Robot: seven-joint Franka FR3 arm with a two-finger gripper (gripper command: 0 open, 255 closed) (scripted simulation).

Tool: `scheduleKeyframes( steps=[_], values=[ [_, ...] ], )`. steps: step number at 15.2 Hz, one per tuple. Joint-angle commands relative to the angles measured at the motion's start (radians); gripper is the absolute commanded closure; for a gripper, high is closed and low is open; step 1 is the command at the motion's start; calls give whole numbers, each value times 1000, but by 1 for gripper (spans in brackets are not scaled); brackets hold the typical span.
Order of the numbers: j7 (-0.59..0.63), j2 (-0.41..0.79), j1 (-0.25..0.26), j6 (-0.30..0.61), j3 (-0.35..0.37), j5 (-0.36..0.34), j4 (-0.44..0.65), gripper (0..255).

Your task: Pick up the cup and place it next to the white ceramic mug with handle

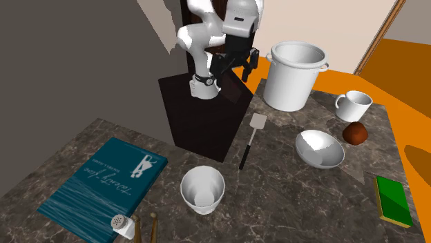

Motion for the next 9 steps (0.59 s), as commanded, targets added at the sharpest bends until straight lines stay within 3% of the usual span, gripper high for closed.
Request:
scheduleKeyframes(
  steps=[1,9],
  values=[
    [-8,79,-7,38,-9,-10,39,0],
    [-44,382,-35,148,-44,-36,225,0]
  ],
)
